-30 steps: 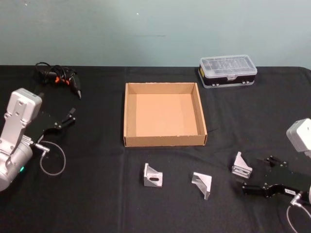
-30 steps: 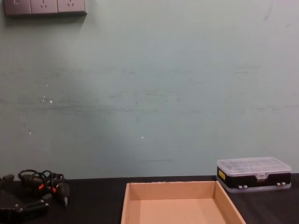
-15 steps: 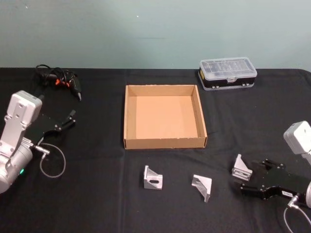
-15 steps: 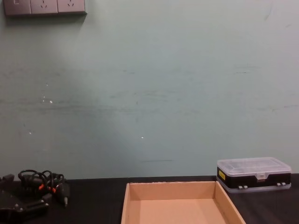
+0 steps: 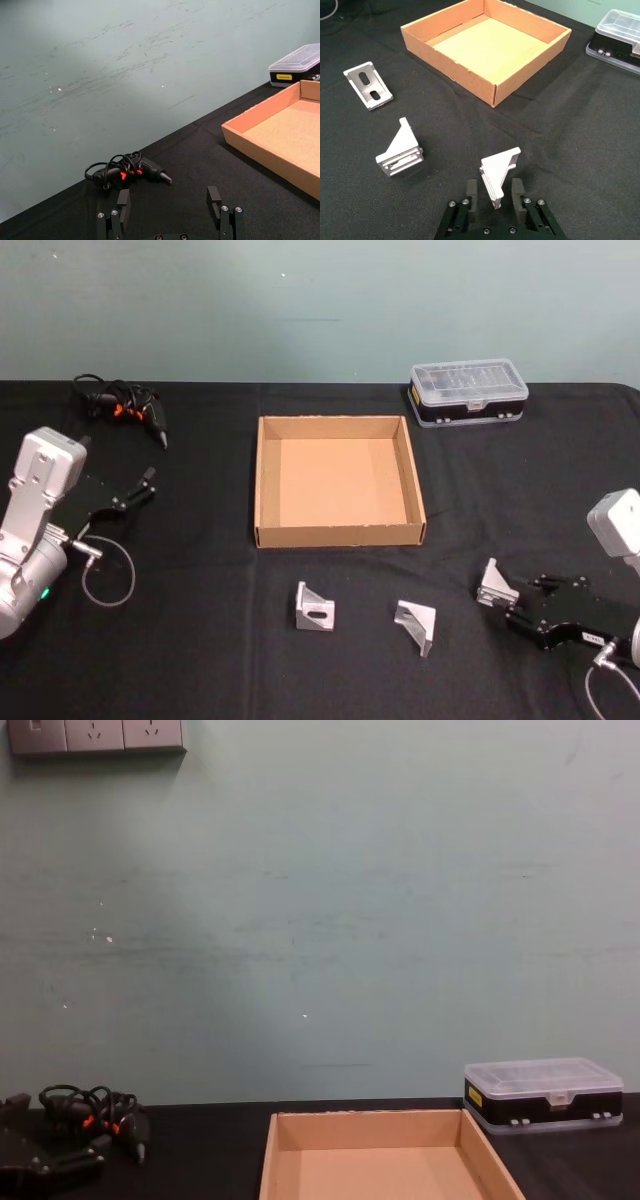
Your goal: Use one hand to pick up the angle iron from the table and place it into the box.
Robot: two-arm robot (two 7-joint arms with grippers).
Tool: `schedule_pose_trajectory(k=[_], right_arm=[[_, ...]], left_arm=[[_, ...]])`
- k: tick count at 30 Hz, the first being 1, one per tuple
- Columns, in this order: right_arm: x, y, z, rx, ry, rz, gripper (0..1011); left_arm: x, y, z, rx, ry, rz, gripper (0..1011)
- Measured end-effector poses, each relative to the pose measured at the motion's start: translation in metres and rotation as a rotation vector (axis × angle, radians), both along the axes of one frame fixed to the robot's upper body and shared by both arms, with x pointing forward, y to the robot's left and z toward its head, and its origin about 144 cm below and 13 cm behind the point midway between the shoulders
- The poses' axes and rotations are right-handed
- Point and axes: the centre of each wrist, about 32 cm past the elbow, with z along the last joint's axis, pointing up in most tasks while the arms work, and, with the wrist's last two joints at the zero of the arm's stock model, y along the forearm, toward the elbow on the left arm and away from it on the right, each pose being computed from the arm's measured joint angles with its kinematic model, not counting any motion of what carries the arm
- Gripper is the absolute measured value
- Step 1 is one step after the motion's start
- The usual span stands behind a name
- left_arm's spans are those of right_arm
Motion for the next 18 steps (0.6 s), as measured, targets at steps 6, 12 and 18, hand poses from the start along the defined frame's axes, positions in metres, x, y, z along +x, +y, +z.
schedule_pose_trajectory(k=[6, 12, 18], right_arm=[[0.0001, 0.0006, -0.0015, 0.006, -0.004, -0.001, 266], [0.0000, 0.0014, -0.0030, 0.010, -0.007, 0.000, 120], [-0.0012, 0.0013, -0.0038, 0.012, -0.010, -0.002, 96]], left_arm=[[0.0000, 0.0000, 0.0000, 0.000, 0.000, 0.000, 1000], [0.0000, 0.0000, 0.0000, 0.000, 0.000, 0.000, 1000], [0.0000, 0.0000, 0.0000, 0.000, 0.000, 0.000, 1000]])
